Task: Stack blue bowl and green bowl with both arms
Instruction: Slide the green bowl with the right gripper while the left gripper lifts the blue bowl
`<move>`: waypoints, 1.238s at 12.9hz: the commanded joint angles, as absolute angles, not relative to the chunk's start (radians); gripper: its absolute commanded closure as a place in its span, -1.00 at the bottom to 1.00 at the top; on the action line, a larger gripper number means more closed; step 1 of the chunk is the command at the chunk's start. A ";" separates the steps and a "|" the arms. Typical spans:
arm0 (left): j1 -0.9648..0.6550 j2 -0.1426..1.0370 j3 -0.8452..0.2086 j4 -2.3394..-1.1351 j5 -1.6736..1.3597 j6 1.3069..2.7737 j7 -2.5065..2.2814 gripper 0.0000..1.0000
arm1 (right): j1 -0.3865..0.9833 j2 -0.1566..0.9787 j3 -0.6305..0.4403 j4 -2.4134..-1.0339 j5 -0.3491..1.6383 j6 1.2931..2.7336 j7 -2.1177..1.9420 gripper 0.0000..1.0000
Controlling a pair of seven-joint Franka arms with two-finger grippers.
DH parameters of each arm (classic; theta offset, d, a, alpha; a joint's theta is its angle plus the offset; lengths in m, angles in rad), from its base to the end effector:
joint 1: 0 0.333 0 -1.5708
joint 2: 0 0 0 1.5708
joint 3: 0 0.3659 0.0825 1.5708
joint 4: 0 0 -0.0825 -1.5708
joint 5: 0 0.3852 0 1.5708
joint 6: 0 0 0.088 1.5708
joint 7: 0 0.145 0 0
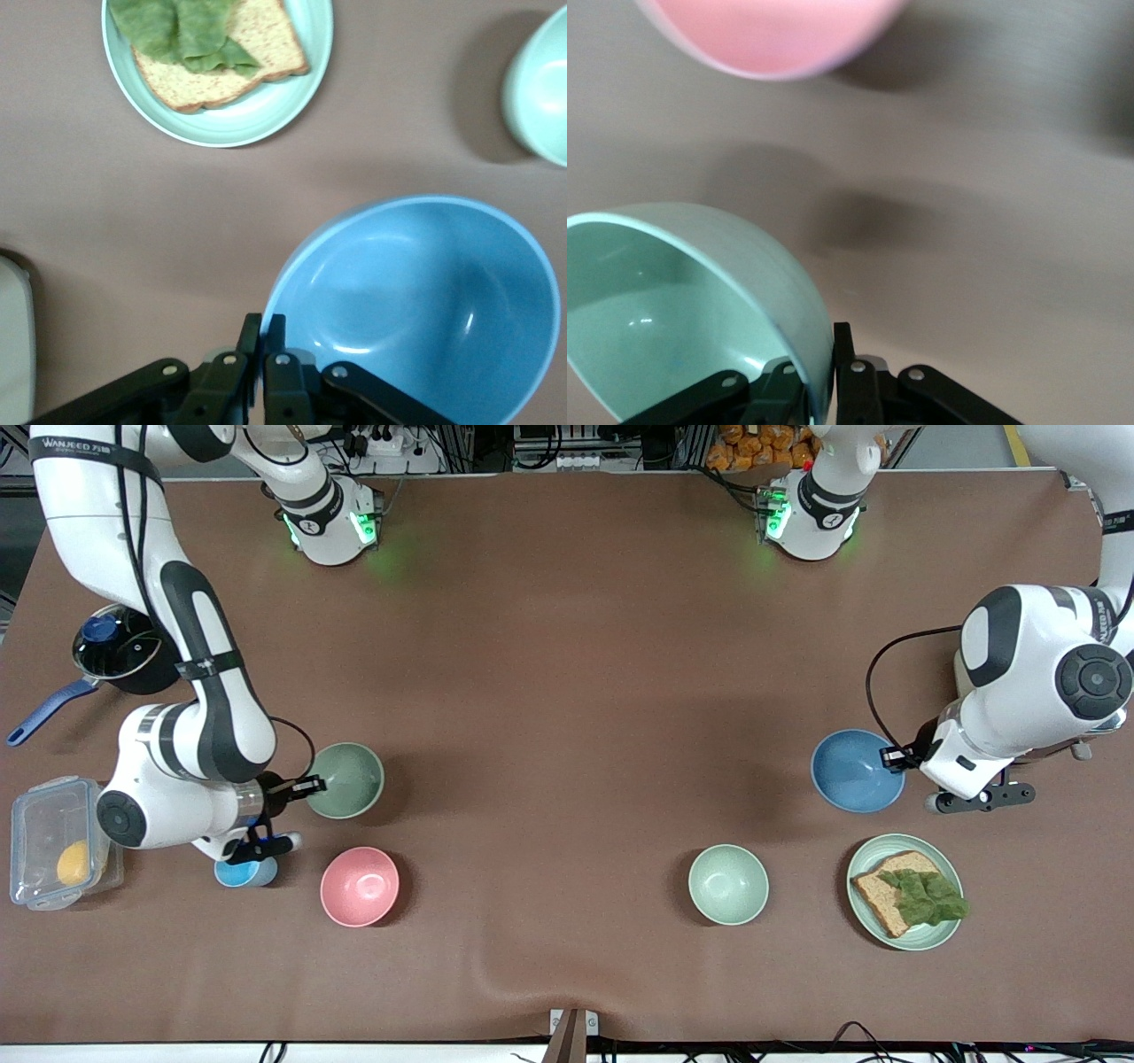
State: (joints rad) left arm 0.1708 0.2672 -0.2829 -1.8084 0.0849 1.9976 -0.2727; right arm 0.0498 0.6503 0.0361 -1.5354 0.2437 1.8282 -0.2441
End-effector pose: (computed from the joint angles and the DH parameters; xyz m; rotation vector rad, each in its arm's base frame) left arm 0.6272 -0.0511 0.4045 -3.1187 -0.2028 0.1012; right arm 0.6787 0.0836 0.2565 -2.8126 -0.3127 0.4817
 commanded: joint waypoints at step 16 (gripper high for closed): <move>0.178 0.256 -0.488 -1.733 -0.023 1.928 -0.540 1.00 | 0.511 0.828 0.077 -1.514 0.563 2.390 0.354 0.44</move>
